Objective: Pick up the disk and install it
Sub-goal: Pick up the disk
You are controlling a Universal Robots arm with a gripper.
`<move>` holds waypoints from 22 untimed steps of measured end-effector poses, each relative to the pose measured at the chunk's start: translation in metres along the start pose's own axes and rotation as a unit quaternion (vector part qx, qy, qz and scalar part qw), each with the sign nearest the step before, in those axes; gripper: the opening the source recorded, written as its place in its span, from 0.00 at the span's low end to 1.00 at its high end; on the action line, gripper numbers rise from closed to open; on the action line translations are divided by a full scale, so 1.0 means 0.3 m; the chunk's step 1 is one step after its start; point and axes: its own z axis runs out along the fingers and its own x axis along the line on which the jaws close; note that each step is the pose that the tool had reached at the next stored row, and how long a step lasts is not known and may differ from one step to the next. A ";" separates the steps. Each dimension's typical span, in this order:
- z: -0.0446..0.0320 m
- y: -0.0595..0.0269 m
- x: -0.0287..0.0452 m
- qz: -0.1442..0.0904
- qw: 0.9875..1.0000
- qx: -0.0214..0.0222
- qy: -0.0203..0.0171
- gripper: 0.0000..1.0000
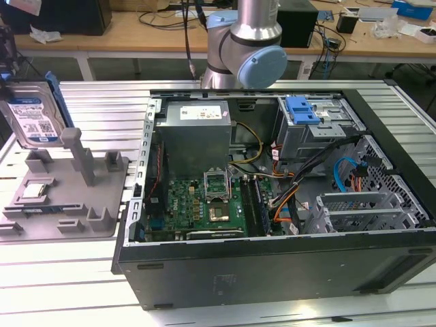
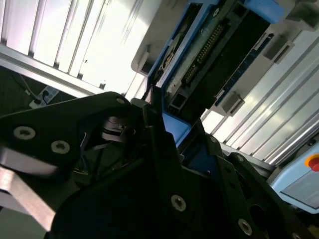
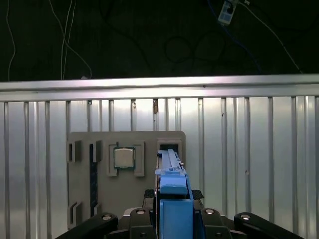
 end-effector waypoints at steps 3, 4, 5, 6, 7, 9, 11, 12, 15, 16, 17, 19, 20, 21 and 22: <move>-0.041 0.001 0.003 0.000 1.000 0.000 0.003 0.36; -0.052 0.001 0.003 0.000 1.000 0.000 0.003 0.36; -0.067 0.001 0.004 0.000 1.000 0.000 0.004 0.36; -0.082 0.002 0.005 0.000 1.000 0.000 0.005 0.36; -0.096 0.002 0.006 0.000 1.000 0.000 0.006 0.36; -0.118 0.002 0.007 0.000 1.000 0.000 0.008 0.36; -0.136 0.003 0.008 0.000 1.000 0.000 0.009 0.36; -0.152 0.003 0.009 0.000 1.000 0.000 0.009 0.36; -0.186 0.004 0.012 0.000 1.000 0.000 0.011 0.36; -0.196 0.004 0.012 0.000 1.000 0.000 0.011 0.36; -0.204 0.004 0.013 0.000 1.000 0.000 0.011 0.36; -0.224 0.004 0.014 0.000 1.000 0.000 0.012 0.36; -0.234 0.005 0.015 0.000 1.000 0.000 0.012 0.36; -0.247 0.005 0.016 0.000 1.000 0.000 0.013 0.36; -0.255 0.005 0.016 0.000 1.000 0.000 0.013 0.36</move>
